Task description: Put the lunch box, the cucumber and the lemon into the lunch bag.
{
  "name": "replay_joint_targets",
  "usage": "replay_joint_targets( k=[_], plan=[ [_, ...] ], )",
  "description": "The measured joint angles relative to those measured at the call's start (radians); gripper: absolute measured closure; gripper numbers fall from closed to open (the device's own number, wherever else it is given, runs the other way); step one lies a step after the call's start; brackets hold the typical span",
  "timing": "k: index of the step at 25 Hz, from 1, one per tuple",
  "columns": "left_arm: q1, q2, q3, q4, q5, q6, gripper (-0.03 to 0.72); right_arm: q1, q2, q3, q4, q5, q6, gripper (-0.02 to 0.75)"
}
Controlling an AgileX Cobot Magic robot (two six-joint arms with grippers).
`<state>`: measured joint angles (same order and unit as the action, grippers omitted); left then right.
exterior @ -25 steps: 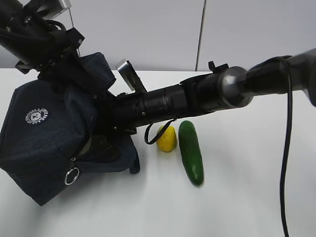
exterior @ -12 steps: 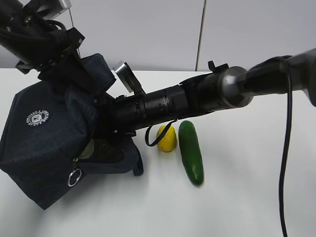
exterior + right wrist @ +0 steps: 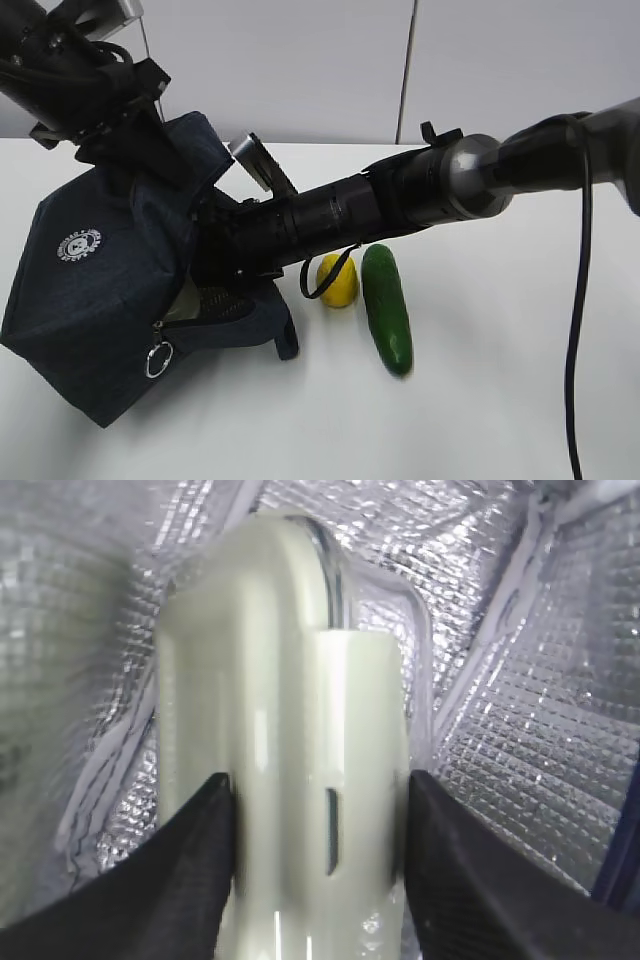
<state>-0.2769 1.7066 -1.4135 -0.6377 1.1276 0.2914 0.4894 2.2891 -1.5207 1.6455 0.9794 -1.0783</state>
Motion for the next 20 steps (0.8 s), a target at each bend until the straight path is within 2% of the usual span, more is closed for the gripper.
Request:
replay_joint_targets(
  k=[20],
  plan=[
    [0.000,0.040,0.000,0.032,-0.020,0.008,0.671,0.002,0.000,0.000,-0.048,-0.054,0.000,0.348]
  ],
)
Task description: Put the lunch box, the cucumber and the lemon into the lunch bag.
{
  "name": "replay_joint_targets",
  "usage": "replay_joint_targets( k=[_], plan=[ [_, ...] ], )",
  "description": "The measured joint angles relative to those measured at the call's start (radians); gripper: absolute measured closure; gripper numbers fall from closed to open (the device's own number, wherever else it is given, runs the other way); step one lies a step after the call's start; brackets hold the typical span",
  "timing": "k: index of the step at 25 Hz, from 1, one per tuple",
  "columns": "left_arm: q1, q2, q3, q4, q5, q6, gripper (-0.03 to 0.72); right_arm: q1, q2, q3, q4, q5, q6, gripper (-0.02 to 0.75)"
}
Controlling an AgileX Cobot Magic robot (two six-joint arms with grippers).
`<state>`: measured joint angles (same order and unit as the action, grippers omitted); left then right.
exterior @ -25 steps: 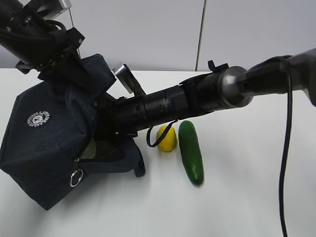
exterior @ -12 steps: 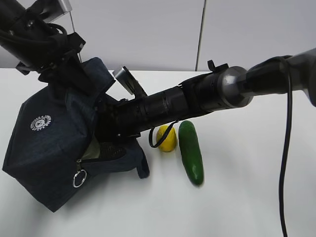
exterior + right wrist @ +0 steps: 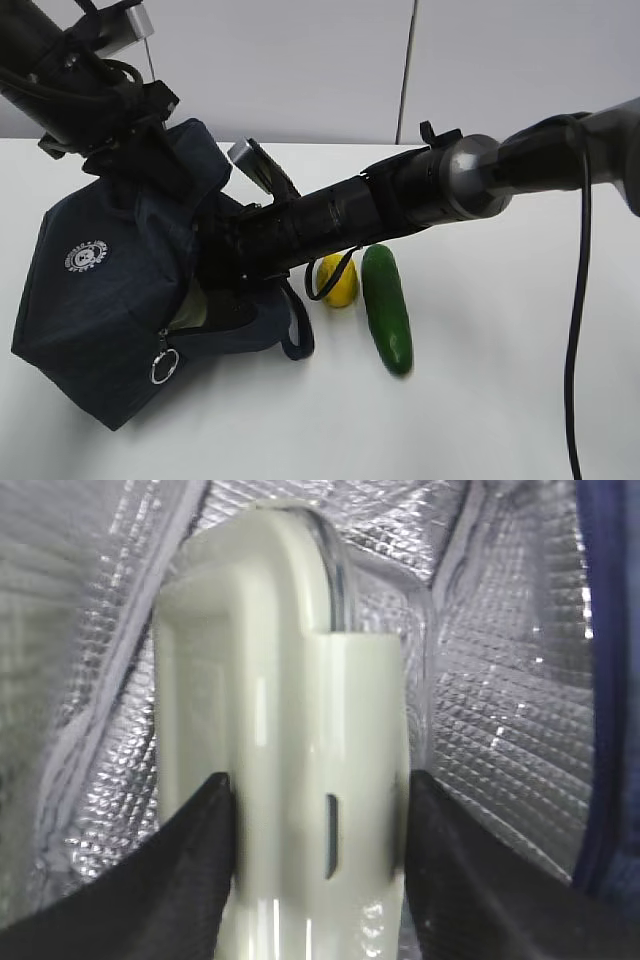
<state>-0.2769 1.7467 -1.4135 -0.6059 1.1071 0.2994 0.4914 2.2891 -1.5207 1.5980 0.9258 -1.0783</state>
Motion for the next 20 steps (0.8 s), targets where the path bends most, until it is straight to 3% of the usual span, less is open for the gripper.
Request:
replay_joint_targets(
  k=[16,20],
  plan=[
    [0.000,0.044,0.000,-0.002,-0.022,0.023,0.671,0.000,0.000,0.000,-0.055,-0.050,0.025,0.344],
    [0.000,0.045,0.000,0.003,-0.022,0.025,0.671,0.000,0.000,-0.002,-0.055,-0.033,0.025,0.279]
  ],
)
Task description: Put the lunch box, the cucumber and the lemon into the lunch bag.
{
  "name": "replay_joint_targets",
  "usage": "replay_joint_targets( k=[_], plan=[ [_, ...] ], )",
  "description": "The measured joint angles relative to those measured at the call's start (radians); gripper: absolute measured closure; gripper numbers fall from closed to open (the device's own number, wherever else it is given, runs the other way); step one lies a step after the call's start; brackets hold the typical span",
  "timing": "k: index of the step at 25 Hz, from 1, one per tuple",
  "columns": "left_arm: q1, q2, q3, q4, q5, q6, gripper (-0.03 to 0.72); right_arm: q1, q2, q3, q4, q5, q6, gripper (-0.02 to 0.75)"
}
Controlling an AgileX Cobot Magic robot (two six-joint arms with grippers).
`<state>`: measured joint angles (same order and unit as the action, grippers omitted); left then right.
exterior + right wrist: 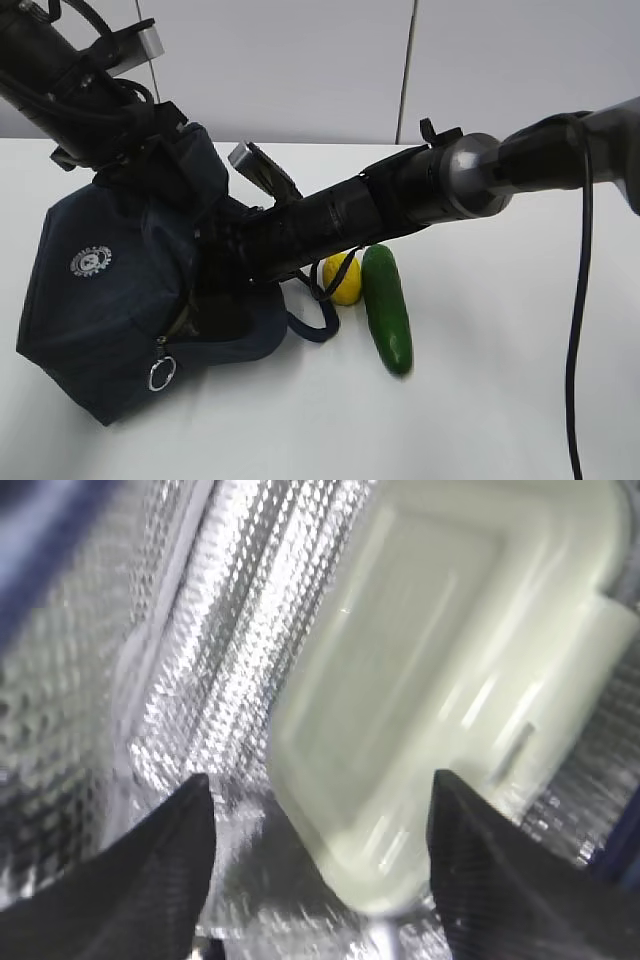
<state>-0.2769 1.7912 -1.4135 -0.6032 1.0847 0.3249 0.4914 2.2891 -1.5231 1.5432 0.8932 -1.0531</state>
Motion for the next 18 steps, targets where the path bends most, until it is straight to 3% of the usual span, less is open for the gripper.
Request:
replay_joint_targets(
  k=[10,18],
  plan=[
    [0.000,0.002,0.000,0.008,-0.002,0.004,0.671,-0.022,-0.013,0.000,-0.036,0.043,0.005,0.241],
    [0.000,0.002,0.000,0.008,0.005,0.004,0.671,-0.154,-0.099,-0.002,-0.176,0.103,0.117,0.241]
  ],
)
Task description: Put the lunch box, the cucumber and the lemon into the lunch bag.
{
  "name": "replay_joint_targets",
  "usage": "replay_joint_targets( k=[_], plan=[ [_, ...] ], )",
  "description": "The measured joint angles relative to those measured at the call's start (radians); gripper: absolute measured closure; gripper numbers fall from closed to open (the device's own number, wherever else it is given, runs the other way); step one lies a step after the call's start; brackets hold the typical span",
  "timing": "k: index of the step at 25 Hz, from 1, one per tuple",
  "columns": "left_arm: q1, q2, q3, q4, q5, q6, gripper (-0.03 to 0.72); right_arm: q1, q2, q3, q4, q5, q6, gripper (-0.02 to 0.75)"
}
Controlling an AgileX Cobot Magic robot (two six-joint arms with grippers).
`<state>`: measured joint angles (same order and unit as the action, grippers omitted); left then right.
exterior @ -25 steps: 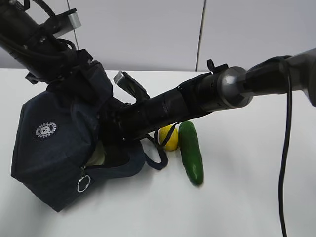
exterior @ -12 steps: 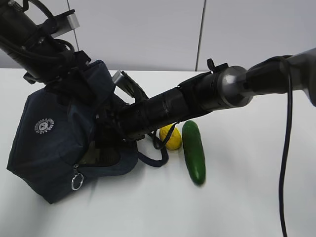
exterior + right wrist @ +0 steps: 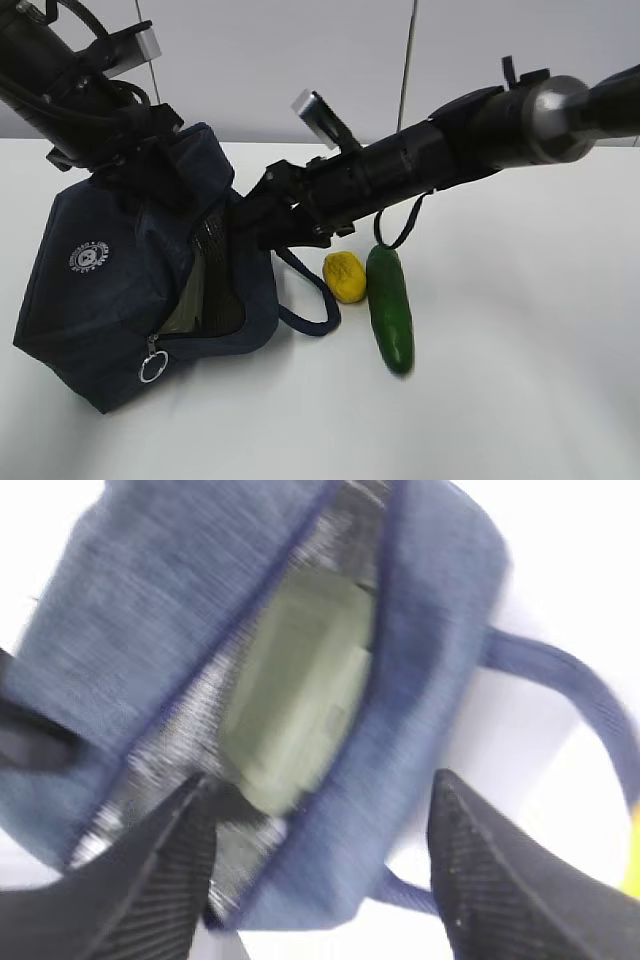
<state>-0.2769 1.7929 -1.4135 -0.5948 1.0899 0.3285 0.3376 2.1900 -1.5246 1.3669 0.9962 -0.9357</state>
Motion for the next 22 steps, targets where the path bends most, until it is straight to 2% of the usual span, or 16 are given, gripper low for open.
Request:
replay_joint_targets(
  k=[6,11,16,22],
  plan=[
    [0.000,-0.012,0.000,0.005,0.035,0.000,0.671,-0.080,-0.076,-0.004,-0.090,0.019,0.083,0.241],
    [0.000,-0.038,0.000,0.032,0.041,0.000,0.671,-0.088,-0.125,-0.029,-0.378,0.019,0.252,0.241],
    [0.007,-0.088,0.000,0.122,0.052,-0.036,0.671,-0.088,-0.125,-0.035,-0.596,0.013,0.418,0.249],
    [0.020,-0.094,0.000,0.139,0.074,-0.041,0.671,-0.086,-0.125,-0.035,-0.826,-0.003,0.592,0.257]
  ],
)
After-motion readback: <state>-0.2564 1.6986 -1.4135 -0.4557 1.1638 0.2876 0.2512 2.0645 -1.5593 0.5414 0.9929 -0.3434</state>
